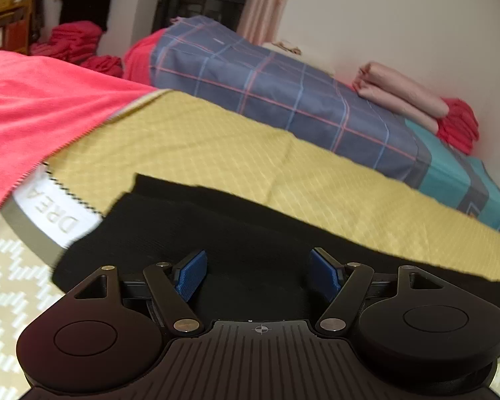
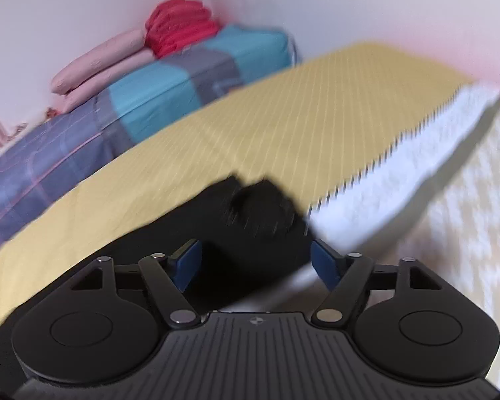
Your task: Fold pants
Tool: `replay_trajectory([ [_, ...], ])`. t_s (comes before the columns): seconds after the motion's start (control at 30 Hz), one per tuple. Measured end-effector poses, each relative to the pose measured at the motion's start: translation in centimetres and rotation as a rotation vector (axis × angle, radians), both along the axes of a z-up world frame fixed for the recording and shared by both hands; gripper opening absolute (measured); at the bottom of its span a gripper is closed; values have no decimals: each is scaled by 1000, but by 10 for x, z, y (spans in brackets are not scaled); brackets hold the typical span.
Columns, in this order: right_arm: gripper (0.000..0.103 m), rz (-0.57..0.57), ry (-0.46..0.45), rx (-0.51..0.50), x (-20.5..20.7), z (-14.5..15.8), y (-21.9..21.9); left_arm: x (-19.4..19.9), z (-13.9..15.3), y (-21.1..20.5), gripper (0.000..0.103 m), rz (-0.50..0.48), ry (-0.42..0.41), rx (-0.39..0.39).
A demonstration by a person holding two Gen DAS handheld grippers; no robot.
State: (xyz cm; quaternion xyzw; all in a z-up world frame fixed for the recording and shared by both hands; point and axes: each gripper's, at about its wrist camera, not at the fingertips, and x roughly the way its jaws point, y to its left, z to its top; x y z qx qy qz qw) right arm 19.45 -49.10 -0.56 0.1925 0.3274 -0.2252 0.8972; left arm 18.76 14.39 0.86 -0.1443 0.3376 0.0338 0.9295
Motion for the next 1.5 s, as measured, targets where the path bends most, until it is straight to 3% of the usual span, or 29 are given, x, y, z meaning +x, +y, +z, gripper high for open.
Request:
replay_trajectory([
  [0.07,45,46,16,-58,11,-8,5,5,-11,-9,103,1,1,68],
  [0.1,16,81,24,-109,14,-9,11,9,-18,-11,103,7,21,103],
  [0.17,10,126,51,-237,18,-3,25,12,-26,-13,103,-6,30,141],
  [0.27,11,154,-85,-320,6,23,29,10,-26,-16,103,-15,18,173],
  [0.33,11,166,-188,-267,0,31,20,9,-27,-18,103,-15,15,187],
  [0.37,12,165,-197,-239,2,29,13,9,-26,-19,103,-14,14,190],
  [0.47,22,109,35,-168,30,-8,-10,8,-26,-19,103,-13,12,192],
  [0.5,29,84,35,-143,27,-13,-17,8,-27,-19,103,-14,11,191],
  [0.6,68,-28,-78,-82,-4,-4,-29,7,-26,-19,103,-12,7,188],
  [0.67,67,-61,-87,-116,-16,5,-25,5,-22,-19,103,-5,-10,196],
  [0.73,67,-23,-88,-153,-24,15,-10,-2,-15,-15,103,32,-41,217],
  [0.87,67,204,-122,-183,-21,37,68,-21,6,11,103,118,-116,215],
  [0.97,67,483,-131,-211,-7,48,163,-31,18,40,103,236,-139,215],
  [1.07,67,797,-136,-214,7,50,275,-36,21,76,103,368,-107,209],
  [1.2,64,1114,-129,-172,16,36,416,-40,19,116,103,452,-71,78],
  [1.3,61,1263,-89,-153,18,20,502,-43,19,126,103,458,-63,48],
  [1.33,56,1287,-76,-177,21,14,524,-44,20,125,103,462,-61,58],
  [1.4,55,1299,-93,-266,32,13,558,-46,22,127,103,482,-61,77],
  [1.47,59,1315,-139,-335,36,14,581,-50,23,132,103,494,-70,70],
  [1.5,66,1325,-140,-364,41,13,591,-52,24,134,103,499,-77,58],
])
